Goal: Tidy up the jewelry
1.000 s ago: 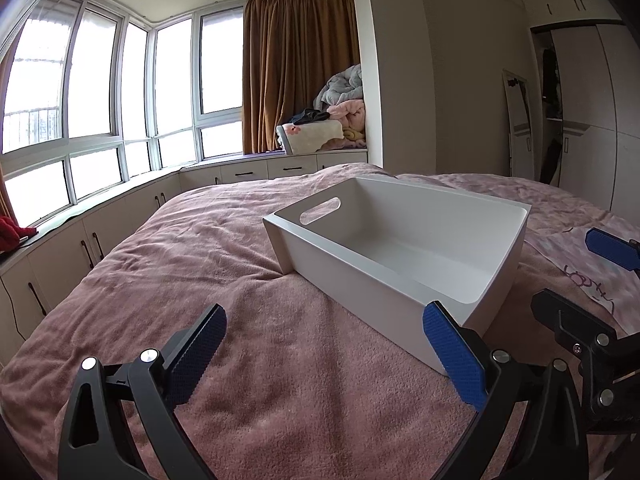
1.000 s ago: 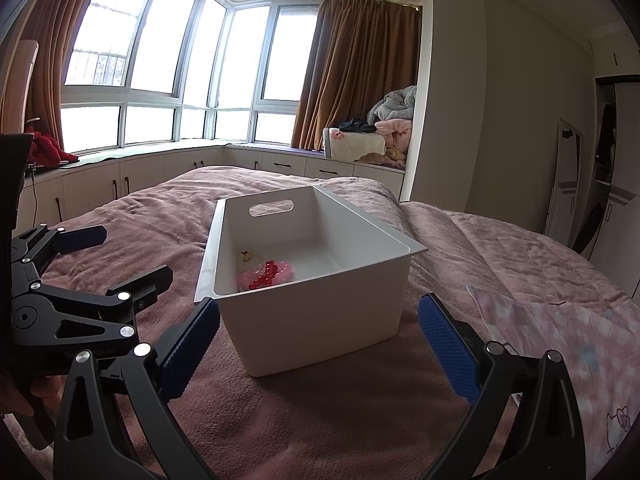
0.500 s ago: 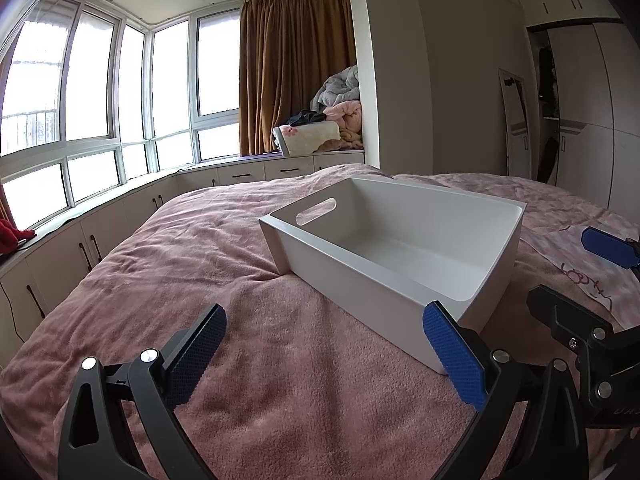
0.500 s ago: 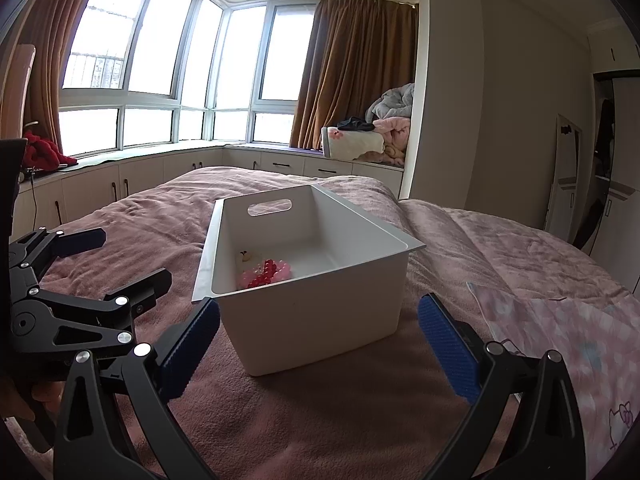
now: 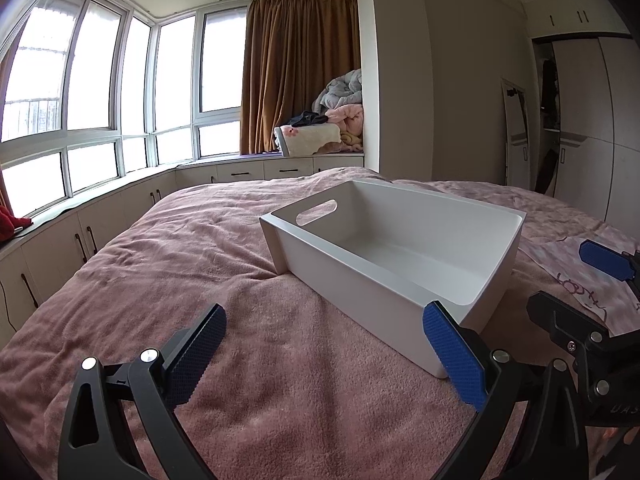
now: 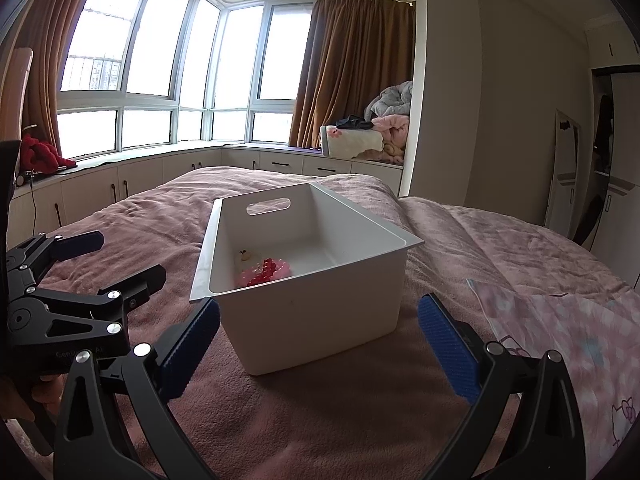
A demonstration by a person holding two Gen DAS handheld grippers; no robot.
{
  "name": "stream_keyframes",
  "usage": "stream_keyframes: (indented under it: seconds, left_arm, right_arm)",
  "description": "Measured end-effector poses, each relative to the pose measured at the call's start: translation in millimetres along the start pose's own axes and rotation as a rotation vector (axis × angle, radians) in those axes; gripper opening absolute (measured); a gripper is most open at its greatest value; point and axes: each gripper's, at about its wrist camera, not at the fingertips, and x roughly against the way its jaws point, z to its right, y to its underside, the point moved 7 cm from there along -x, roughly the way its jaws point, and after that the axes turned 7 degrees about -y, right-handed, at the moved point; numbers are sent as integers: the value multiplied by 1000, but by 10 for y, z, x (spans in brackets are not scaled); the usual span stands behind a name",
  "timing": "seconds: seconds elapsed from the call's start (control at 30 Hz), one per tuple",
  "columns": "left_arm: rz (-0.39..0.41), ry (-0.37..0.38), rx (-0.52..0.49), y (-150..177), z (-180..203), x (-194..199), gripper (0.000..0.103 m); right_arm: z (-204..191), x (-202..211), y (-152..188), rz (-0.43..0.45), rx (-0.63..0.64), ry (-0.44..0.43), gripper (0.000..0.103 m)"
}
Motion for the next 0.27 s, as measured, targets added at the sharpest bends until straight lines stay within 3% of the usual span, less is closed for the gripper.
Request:
stream_keyframes:
  seconds: [0.27]
  left_arm:
    - [16,9,-15,-51,51,16,99]
  right_arm:
    - [4,-10,6,-4,3,-2,98]
